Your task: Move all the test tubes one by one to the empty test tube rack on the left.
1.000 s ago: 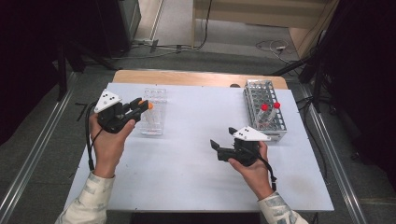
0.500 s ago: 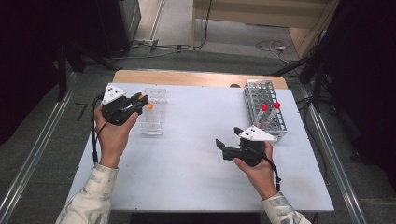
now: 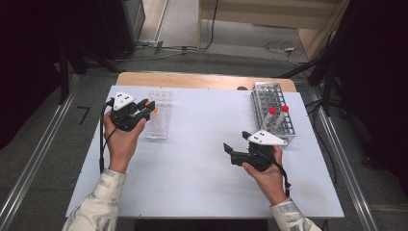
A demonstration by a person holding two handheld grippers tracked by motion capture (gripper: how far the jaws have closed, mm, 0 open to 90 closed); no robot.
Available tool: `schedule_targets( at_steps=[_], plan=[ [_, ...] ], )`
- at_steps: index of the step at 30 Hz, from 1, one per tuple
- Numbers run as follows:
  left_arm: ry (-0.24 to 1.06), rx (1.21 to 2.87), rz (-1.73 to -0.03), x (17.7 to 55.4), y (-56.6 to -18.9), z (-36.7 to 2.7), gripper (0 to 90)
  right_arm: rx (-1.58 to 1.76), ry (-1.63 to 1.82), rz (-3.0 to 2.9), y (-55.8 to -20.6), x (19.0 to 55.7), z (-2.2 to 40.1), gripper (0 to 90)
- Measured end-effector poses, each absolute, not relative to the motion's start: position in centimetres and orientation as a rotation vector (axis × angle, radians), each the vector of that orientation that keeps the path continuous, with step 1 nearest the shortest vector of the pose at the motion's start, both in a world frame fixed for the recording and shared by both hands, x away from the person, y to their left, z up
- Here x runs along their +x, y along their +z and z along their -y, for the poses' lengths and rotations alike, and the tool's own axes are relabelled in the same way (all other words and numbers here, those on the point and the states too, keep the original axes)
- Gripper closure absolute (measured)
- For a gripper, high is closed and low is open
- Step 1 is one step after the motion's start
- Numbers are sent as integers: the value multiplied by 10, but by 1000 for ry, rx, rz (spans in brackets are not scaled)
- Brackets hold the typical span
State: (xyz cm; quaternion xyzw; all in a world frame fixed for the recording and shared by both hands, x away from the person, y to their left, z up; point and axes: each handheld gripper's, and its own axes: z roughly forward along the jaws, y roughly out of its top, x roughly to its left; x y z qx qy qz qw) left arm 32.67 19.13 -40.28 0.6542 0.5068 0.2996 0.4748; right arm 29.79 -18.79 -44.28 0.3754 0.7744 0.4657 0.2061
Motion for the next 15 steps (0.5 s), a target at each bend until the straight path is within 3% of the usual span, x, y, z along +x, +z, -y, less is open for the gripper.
schedule_targets(
  at_steps=[15],
  plan=[
    [755, 1639, -1255, 327, -419, -185, 702, 1050, 1300, -2156, -443, 297, 188, 168]
  ],
)
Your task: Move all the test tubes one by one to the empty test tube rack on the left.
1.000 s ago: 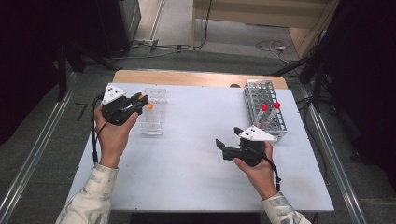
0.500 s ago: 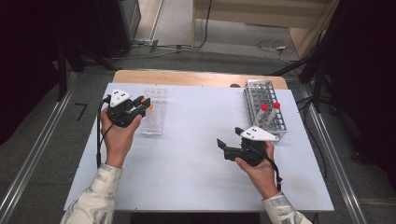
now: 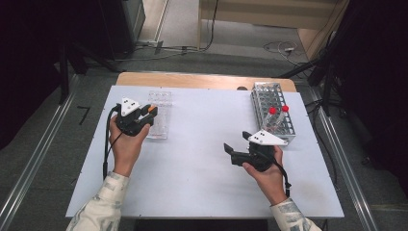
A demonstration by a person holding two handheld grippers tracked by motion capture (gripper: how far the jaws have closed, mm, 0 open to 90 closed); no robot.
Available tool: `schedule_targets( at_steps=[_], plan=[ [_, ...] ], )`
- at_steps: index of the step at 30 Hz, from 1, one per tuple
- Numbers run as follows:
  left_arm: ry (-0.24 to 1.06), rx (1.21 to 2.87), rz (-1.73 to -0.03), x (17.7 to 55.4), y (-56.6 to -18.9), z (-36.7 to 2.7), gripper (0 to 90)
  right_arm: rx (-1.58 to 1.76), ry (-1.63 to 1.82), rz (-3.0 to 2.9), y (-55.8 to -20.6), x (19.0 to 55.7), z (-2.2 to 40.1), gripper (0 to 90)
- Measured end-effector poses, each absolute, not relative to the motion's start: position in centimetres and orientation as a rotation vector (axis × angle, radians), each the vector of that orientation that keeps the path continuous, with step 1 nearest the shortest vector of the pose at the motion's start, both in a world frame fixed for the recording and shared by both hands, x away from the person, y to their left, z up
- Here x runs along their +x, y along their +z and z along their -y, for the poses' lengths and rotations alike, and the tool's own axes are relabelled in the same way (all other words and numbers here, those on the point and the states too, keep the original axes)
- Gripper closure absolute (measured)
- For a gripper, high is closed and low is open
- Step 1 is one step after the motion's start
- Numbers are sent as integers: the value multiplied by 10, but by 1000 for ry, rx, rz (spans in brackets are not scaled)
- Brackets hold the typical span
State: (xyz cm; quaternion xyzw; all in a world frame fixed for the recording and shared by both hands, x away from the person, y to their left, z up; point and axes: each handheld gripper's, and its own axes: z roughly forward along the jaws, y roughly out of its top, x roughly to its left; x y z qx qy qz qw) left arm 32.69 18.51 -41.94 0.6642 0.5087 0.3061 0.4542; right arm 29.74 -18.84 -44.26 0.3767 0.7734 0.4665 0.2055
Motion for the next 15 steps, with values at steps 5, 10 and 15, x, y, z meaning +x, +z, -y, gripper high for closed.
schedule_targets(
  at_steps=[5, 10, 15],
  plan=[
    [766, 1635, -1252, 327, -420, -184, 704, 1048, 1302, -2156, -442, 297, 188, 168],
    [766, 1637, -1257, 327, -421, -184, 699, 1051, 1303, -2155, -442, 297, 189, 169],
    [756, 1636, -1261, 325, -422, -184, 674, 1054, 1305, -2151, -442, 297, 190, 169]
  ],
)
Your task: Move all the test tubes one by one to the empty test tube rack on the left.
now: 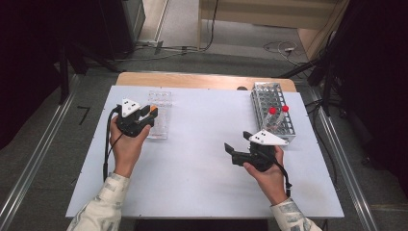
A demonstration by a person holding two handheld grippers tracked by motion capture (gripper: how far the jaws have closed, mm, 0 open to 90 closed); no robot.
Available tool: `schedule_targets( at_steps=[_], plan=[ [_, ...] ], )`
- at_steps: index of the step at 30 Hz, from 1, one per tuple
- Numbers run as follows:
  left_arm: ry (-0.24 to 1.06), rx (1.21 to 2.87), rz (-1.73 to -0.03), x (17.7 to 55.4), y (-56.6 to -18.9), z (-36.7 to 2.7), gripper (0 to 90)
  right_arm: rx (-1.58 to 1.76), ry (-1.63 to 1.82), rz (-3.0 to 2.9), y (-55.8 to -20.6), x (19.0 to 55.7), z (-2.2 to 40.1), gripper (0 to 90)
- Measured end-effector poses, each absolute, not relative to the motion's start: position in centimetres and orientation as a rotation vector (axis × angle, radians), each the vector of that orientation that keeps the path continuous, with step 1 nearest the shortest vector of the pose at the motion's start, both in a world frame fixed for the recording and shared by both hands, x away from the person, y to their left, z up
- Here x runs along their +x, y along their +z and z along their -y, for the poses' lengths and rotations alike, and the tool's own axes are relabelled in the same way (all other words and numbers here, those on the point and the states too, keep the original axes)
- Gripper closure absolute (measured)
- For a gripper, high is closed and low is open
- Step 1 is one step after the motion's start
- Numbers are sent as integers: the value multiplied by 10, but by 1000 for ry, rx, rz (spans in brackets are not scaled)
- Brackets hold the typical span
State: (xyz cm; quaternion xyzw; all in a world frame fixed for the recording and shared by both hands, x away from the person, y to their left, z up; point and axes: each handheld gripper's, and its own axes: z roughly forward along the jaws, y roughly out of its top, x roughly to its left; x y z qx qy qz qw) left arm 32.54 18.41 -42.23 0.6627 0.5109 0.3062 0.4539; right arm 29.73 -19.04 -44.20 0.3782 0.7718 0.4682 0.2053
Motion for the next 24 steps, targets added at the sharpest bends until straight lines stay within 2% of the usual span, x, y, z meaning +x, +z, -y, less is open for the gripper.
schedule_targets(
  at_steps=[8, 16, 19, 24],
  plan=[
    [741, 1631, -1259, 323, -421, -184, 582, 1055, 1305, -2152, -442, 297, 191, 169],
    [671, 1617, -1261, 316, -415, -181, 308, 1065, 1306, -2136, -441, 297, 195, 163],
    [693, 1616, -1255, 313, -414, -179, 188, 1073, 1302, -2128, -441, 297, 198, 162],
    [655, 1613, -1252, 309, -413, -180, 125, 1086, 1300, -2103, -439, 297, 208, 162]
  ],
)
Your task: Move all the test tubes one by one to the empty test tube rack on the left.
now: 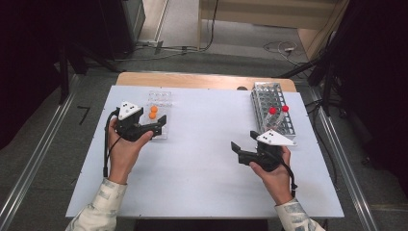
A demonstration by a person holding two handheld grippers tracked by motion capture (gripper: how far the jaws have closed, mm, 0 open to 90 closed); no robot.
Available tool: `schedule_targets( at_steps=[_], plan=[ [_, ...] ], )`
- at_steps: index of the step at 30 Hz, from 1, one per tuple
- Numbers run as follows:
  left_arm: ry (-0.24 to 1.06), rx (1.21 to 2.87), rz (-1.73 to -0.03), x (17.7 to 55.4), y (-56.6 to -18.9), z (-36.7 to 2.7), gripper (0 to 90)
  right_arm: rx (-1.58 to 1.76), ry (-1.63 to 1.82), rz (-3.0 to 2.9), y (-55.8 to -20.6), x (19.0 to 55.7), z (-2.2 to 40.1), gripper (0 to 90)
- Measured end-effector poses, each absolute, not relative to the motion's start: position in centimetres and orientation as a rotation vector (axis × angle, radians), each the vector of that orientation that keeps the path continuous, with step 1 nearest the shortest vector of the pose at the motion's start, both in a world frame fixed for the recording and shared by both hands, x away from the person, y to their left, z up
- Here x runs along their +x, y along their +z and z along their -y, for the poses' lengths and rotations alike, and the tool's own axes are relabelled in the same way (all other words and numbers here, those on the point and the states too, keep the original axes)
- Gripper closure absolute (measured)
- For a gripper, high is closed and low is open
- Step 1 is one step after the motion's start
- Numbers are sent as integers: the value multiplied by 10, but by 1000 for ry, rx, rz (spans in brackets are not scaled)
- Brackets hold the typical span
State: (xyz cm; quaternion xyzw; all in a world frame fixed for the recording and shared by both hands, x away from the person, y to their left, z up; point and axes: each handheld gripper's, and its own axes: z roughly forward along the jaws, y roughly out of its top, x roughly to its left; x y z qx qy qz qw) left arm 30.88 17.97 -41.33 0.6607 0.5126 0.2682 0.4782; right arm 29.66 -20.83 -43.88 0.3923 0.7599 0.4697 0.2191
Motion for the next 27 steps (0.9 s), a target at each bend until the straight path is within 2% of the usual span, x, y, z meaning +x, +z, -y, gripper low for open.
schedule_targets(
  at_steps=[13, 27],
  plan=[
    [622, 1580, -1244, 299, -408, -182, 110, 1202, 1287, -1959, -430, 305, 258, 162],
    [612, 1589, -1237, 300, -410, -180, 110, 1336, 1161, -1805, -433, 342, 293, 170]
  ],
)
